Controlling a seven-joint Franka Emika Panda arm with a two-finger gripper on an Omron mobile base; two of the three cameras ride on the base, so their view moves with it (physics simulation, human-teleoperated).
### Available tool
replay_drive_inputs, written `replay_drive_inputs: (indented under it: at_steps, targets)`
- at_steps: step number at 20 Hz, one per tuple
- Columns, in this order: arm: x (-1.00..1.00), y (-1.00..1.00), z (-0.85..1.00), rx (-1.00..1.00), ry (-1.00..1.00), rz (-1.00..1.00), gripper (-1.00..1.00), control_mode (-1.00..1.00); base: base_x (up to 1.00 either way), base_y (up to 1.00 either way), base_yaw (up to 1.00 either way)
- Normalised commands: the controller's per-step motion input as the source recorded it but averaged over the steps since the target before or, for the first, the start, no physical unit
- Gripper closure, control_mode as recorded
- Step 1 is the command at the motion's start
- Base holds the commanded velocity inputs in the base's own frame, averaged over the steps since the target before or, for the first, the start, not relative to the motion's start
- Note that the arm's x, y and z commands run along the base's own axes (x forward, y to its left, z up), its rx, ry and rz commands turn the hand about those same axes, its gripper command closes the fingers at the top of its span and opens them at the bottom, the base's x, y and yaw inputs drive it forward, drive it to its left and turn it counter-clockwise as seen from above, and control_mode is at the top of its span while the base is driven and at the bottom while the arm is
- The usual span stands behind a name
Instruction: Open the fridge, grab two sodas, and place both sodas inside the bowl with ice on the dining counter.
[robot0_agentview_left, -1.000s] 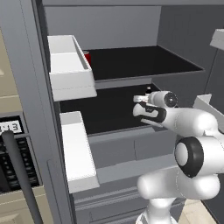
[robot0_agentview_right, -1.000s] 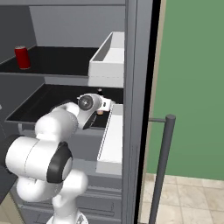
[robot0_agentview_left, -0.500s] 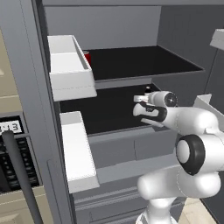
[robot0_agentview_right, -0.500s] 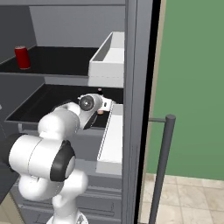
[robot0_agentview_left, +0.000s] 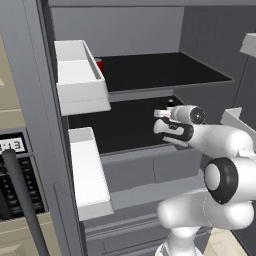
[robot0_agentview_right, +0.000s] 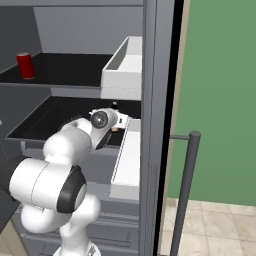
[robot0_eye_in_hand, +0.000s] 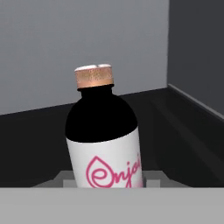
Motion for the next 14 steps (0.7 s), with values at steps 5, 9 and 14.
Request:
replay_drive_inputs:
  at_steps: [5,9,14]
  targets:
    - [-0.27,0.22,0.06,-0.03,0.03,0.0,1.0,-1.0,0.0,0.0,0.0]
    - [-0.35,0.43,0.36,-0.12,0.16,0.0,1.0,-1.0,0.0,0.0,0.0]
    - [-0.21,0.24,0.73,-0.04,0.31,0.0,1.0,-1.0,0.0,0.0,0.0]
